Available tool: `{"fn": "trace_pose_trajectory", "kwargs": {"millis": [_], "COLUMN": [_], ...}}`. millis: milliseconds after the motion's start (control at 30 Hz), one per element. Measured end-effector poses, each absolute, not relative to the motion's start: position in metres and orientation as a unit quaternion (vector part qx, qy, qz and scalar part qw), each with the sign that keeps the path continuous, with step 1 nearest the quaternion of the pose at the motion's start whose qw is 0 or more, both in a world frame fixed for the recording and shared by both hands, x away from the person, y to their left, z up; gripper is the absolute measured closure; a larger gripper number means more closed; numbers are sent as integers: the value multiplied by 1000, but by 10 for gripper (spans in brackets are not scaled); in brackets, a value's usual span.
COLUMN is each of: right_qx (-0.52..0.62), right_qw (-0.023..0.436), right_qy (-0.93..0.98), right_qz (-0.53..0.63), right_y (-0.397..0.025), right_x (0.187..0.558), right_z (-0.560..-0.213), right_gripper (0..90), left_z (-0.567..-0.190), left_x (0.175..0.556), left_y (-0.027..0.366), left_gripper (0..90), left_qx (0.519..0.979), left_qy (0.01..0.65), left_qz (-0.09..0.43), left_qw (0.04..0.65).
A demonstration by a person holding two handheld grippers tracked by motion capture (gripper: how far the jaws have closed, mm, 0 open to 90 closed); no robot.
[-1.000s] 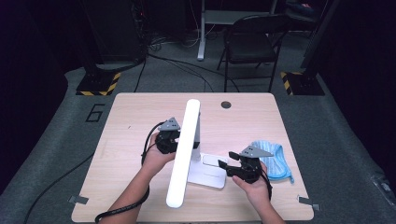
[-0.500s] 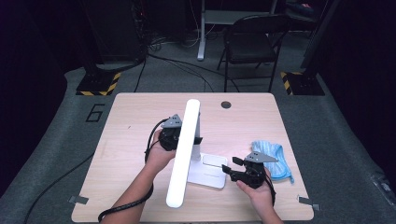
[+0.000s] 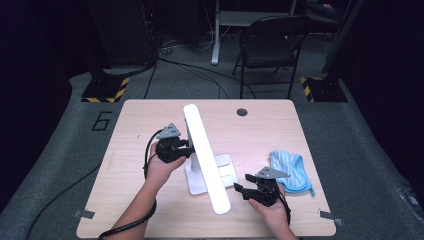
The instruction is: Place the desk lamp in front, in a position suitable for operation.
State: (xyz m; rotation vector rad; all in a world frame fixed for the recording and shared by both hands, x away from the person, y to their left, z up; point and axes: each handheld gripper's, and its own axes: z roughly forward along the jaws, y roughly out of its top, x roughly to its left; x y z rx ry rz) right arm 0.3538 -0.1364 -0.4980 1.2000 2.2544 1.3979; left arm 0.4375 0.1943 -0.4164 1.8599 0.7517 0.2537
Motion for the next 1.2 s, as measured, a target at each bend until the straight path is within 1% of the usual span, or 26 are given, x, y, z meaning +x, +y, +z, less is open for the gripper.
{"fn": "trace_pose_trajectory", "kwargs": {"millis": [100, 167, 300, 500, 767, 833, 1033, 1200], "right_qx": [413, 412, 415, 412, 409, 409, 405, 395], "right_qw": [113, 111, 110, 106, 105, 111, 114, 112], "right_qy": [769, 770, 770, 773, 776, 776, 781, 788], "right_qz": [475, 474, 473, 471, 468, 468, 461, 458], "right_y": [-135, -135, -133, -130, -128, -129, -129, -129], "right_x": [354, 355, 355, 357, 357, 356, 354, 353], "right_z": [-500, -502, -502, -504, -507, -507, -508, -510], "right_gripper": [373, 373, 373, 374, 373, 373, 372, 370], "left_z": [-417, -416, -415, -416, -417, -418, -420, -418], "left_x": [434, 431, 428, 427, 426, 426, 422, 418], "left_y": [200, 201, 196, 190, 190, 191, 194, 195], "left_gripper": [697, 702, 716, 717, 704, 701, 678, 668], "left_qx": [776, 776, 776, 772, 765, 760, 758, 766], "left_qy": [322, 325, 327, 333, 342, 347, 335, 319], "left_qz": [109, 125, 137, 142, 131, 119, 96, 98], "left_qw": [532, 526, 522, 522, 530, 536, 552, 549]}}
